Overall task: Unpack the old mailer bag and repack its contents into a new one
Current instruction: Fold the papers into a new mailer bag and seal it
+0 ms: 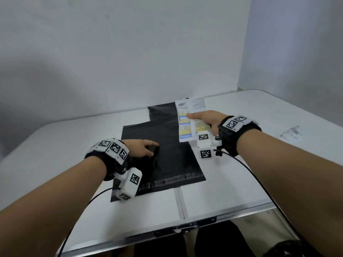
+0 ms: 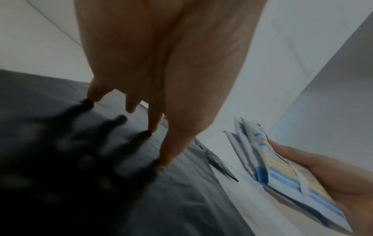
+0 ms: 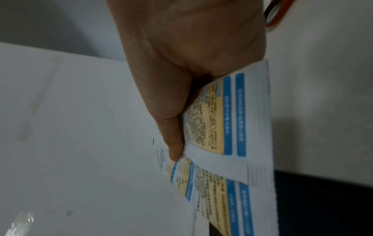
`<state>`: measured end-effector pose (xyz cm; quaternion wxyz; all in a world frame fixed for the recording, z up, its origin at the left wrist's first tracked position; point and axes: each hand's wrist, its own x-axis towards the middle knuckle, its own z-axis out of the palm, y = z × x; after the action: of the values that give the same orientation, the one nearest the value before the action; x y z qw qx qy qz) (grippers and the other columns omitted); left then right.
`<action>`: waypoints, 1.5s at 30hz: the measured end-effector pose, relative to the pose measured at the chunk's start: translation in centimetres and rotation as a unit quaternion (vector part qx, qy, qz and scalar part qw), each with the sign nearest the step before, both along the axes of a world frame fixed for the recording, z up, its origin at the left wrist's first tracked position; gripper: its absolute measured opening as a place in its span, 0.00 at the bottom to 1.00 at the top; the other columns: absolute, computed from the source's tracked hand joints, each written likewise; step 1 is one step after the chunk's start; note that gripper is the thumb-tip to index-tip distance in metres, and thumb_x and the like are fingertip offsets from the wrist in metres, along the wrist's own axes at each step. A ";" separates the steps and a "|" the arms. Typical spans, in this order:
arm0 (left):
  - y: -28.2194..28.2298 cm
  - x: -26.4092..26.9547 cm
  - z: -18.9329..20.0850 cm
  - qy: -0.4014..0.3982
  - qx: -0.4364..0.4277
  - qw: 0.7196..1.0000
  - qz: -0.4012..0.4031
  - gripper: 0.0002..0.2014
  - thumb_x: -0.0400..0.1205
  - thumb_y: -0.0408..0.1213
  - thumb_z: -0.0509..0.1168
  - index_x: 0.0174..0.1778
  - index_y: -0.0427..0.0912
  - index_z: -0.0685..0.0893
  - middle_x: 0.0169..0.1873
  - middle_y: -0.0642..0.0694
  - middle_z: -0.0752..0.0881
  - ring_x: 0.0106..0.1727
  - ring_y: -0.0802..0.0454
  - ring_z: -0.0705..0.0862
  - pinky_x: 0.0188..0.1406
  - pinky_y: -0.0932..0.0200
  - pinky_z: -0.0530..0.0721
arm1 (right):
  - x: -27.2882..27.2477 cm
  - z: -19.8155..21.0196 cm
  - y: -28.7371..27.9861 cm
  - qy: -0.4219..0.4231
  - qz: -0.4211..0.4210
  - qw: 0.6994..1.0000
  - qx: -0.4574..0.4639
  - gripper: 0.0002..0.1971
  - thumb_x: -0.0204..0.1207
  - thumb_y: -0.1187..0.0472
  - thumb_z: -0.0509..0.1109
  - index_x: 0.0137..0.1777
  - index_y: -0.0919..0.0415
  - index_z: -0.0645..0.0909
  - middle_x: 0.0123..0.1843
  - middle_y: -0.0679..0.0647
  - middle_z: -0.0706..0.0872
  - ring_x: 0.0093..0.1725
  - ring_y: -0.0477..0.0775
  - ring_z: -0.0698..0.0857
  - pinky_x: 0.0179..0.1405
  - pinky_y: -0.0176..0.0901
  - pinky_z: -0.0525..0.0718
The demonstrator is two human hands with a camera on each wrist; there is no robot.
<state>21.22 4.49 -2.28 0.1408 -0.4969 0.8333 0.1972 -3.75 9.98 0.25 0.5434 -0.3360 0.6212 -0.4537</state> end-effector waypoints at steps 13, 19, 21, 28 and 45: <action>0.2 0.0 -1.4 -0.065 -0.085 0.993 0.057 0.26 0.87 0.50 0.48 0.81 0.44 0.63 0.81 0.41 0.63 0.80 0.39 0.64 0.79 0.48 0.62 | 4.1 -0.4 1.9 0.036 -0.019 0.999 -0.004 0.20 0.72 0.57 0.77 0.63 0.62 0.83 0.58 0.58 0.90 0.58 0.61 0.89 0.65 0.57 0.83; 0.4 -0.5 -1.1 0.110 -0.141 0.983 0.052 0.24 0.80 0.49 0.66 0.70 0.43 0.76 0.68 0.41 0.79 0.69 0.45 0.78 0.69 0.56 0.73 | 4.0 -0.9 3.2 -0.085 -0.059 0.994 0.013 0.16 0.77 0.58 0.72 0.63 0.62 0.81 0.63 0.60 0.87 0.59 0.62 0.87 0.65 0.60 0.82; 1.2 -0.2 -1.2 0.137 -0.107 0.984 0.022 0.21 0.77 0.51 0.70 0.62 0.45 0.80 0.58 0.47 0.84 0.61 0.50 0.82 0.63 0.60 0.76 | 4.3 -1.3 3.7 -0.123 -0.070 0.990 0.005 0.10 0.81 0.60 0.67 0.58 0.62 0.80 0.65 0.62 0.85 0.51 0.61 0.88 0.58 0.56 0.85; 2.7 0.5 -1.5 0.051 -0.054 0.997 -0.002 0.29 0.71 0.57 0.73 0.64 0.49 0.76 0.52 0.55 0.79 0.59 0.52 0.81 0.66 0.56 0.77 | 5.8 -2.7 5.8 -0.218 -0.085 0.972 0.007 0.05 0.82 0.62 0.66 0.52 0.62 0.79 0.49 0.61 0.87 0.28 0.59 0.91 0.24 0.55 0.88; 2.1 1.5 -2.0 0.212 -0.128 0.965 0.086 0.07 0.77 0.42 0.69 0.45 0.45 0.90 0.43 0.50 0.87 0.47 0.54 0.83 0.50 0.63 0.76 | 7.3 -2.9 7.4 -0.220 -0.062 0.973 -0.018 0.12 0.82 0.67 0.64 0.64 0.63 0.77 0.56 0.62 0.87 0.46 0.60 0.87 0.42 0.55 0.88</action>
<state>22.76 6.63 -4.25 -0.1214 -0.5276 0.8164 0.2009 3.54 17.40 -2.66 0.6316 -0.1985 0.4979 -0.5602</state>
